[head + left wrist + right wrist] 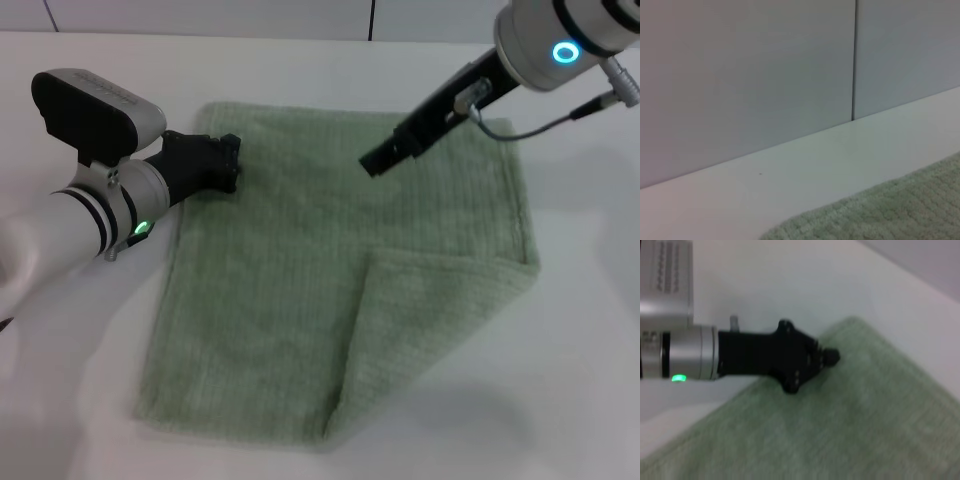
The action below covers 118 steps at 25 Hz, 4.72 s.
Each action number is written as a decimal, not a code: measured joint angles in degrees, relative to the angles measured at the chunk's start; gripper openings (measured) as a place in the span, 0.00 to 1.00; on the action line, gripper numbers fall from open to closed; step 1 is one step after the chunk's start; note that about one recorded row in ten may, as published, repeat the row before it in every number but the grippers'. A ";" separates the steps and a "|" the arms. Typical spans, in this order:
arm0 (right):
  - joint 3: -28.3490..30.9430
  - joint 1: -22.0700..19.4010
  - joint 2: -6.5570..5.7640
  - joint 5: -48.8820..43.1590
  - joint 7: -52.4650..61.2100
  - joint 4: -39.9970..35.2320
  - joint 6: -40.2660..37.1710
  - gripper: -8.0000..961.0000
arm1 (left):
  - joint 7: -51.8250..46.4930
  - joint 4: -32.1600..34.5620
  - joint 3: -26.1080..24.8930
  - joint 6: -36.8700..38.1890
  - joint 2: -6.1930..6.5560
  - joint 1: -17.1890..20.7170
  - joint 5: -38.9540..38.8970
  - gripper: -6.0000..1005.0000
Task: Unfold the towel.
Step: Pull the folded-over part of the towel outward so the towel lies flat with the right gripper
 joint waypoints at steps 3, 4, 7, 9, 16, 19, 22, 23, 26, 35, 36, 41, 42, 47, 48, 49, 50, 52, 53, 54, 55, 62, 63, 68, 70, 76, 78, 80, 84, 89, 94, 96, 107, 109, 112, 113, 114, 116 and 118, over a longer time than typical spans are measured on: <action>-0.23 1.31 -0.03 -0.12 -0.46 2.74 1.66 0.74 | 0.00 0.00 0.00 0.00 0.00 -0.05 0.00 0.00; -0.30 2.27 0.02 -0.17 -1.23 5.22 2.22 0.74 | 0.00 0.06 0.00 0.01 0.00 -0.06 0.00 0.00; -0.36 3.23 0.12 -0.18 -1.92 7.82 2.34 0.74 | 0.00 0.08 0.00 0.00 0.00 -0.11 0.00 0.00; -0.45 4.07 0.17 -0.18 -2.67 10.41 2.16 0.74 | 0.00 0.09 0.00 0.00 0.00 -0.14 0.00 0.00; -0.72 6.09 0.29 -0.19 -5.27 17.09 0.38 0.74 | -0.53 0.09 0.00 0.17 0.00 -0.09 0.00 0.00; -0.73 6.66 0.29 -0.19 -5.97 19.14 -0.42 0.74 | -0.72 0.09 0.00 0.26 0.00 -0.07 0.00 0.00; -0.75 7.41 0.29 -0.19 -7.20 21.67 -1.26 0.74 | -0.78 0.09 0.00 0.27 0.00 -0.06 0.00 0.00; -0.79 7.63 0.30 -0.19 -7.56 22.35 -1.49 0.74 | -0.79 0.09 0.00 0.27 0.00 -0.05 0.00 0.00; -0.90 8.15 0.33 -0.19 -8.35 24.15 -2.34 0.74 | -0.79 0.08 0.00 0.32 0.00 -0.05 0.04 0.00; -1.02 9.20 0.50 -0.18 -9.64 27.09 -3.47 0.74 | -0.75 0.08 0.40 0.30 0.00 -0.05 0.09 0.00; -1.02 9.25 0.53 -0.18 -9.65 27.20 -3.49 0.74 | -0.73 0.08 0.62 0.24 0.00 -0.05 0.09 0.00; -1.53 9.39 0.61 -0.15 -9.65 27.63 -3.98 0.74 | -0.70 0.14 1.30 0.04 -0.06 0.05 0.09 0.00; -1.53 9.39 0.61 -0.15 -9.65 27.63 -3.98 0.74 | -0.70 0.14 1.30 0.04 -0.06 0.05 0.09 0.00; -2.08 9.77 0.63 0.03 -9.65 28.65 -4.46 0.74 | -0.70 0.17 1.39 0.05 -0.08 0.16 0.09 0.00; -2.24 9.79 0.66 0.13 -9.65 28.66 -4.55 0.74 | -0.70 0.17 1.39 0.05 -0.08 0.16 0.09 0.00; -2.33 9.79 0.68 0.20 -9.65 28.66 -4.62 0.74 | -0.70 0.17 1.41 0.08 -0.09 0.19 0.09 0.00; -2.35 9.80 0.71 0.21 -9.65 28.66 -4.74 0.74 | -0.70 0.17 1.41 0.09 -0.09 0.20 0.09 0.00; -2.35 9.80 0.72 0.20 -9.65 28.66 -4.92 0.74 | -0.70 0.17 1.41 0.12 -0.09 0.21 0.09 0.00; -2.35 9.83 0.72 0.20 -9.65 28.67 -4.99 0.74 | -0.70 0.18 1.41 0.16 -0.09 0.21 0.09 0.00; -2.35 9.89 0.72 0.20 -9.65 28.66 -5.05 0.74 | -0.70 0.17 1.41 0.20 -0.09 0.21 0.09 0.00; -2.36 9.92 0.72 0.20 -9.65 28.66 -5.12 0.74 | -0.70 0.17 1.41 0.21 -0.09 0.21 0.09 0.00; -3.56 10.69 0.70 0.29 -9.85 30.98 -6.48 0.74 | -0.70 0.17 1.41 0.27 -0.09 0.21 0.09 0.00; -3.71 10.88 0.70 0.30 -10.02 31.61 -6.88 0.74 | -0.70 0.17 1.41 0.27 -0.09 0.23 0.09 0.00; -3.98 12.03 0.76 0.38 -10.86 34.59 -8.48 0.74 | -0.70 0.17 1.41 0.33 -0.09 0.22 0.09 0.00; -4.00 12.40 0.84 0.42 -11.15 35.30 -8.65 0.74 | -0.70 0.17 1.41 0.34 -0.09 0.21 0.09 0.00; -4.81 12.73 1.00 0.98 -11.54 36.20 -8.80 0.74 | -0.70 0.17 1.41 0.36 -0.09 0.26 0.09 0.00; -4.98 12.73 1.00 1.04 -11.55 36.21 -8.83 0.75 | -0.70 0.17 1.41 0.36 -0.08 0.26 0.09 0.00; -5.16 12.73 1.01 1.05 -11.56 36.29 -8.97 0.74 | -0.69 0.17 1.41 0.36 -0.08 0.28 0.09 0.00; -5.22 12.73 1.04 1.16 -11.69 36.71 -9.44 0.74 | -0.70 0.17 1.41 0.36 -0.08 0.30 0.09 0.00; -5.47 12.91 1.05 1.77 -11.88 37.08 -10.06 0.74 | -0.70 0.17 1.41 0.36 -0.09 0.30 0.09 0.00; -6.44 13.43 1.07 1.88 -11.93 37.73 -10.44 0.67 | -0.70 0.17 1.40 0.36 -0.08 0.30 0.09 0.00; -6.76 13.76 1.12 1.96 -11.93 38.26 -10.52 0.64 | -0.70 0.17 1.41 0.36 -0.09 0.34 0.09 0.00; -6.81 14.21 1.14 2.03 -11.94 39.02 -10.74 0.45 | -0.70 0.17 1.40 0.42 -0.09 0.39 0.09 0.00; -6.81 14.21 1.14 2.03 -11.94 39.03 -10.73 0.43 | -0.70 0.17 1.40 0.44 -0.08 0.39 0.09 0.00; -6.81 14.21 1.14 2.03 -11.94 39.03 -10.84 0.41 | -0.70 0.18 1.40 0.44 -0.08 0.38 0.09 0.00; -6.81 14.21 1.14 2.03 -11.95 39.03 -10.87 0.40 | -0.70 0.18 1.40 0.44 -0.08 0.38 0.09 0.00; -6.81 14.21 1.14 2.03 -11.99 39.02 -10.88 0.36 | -0.70 0.22 1.41 0.44 -0.08 0.39 0.09 0.00; -6.81 14.24 1.14 2.03 -12.23 39.03 -10.89 0.27 | -0.70 0.23 1.41 0.44 -0.09 0.38 0.09 0.00; -6.84 14.28 1.14 2.03 -12.49 39.03 -10.97 0.18 | -0.70 0.25 1.40 0.44 -0.08 0.38 0.09 0.00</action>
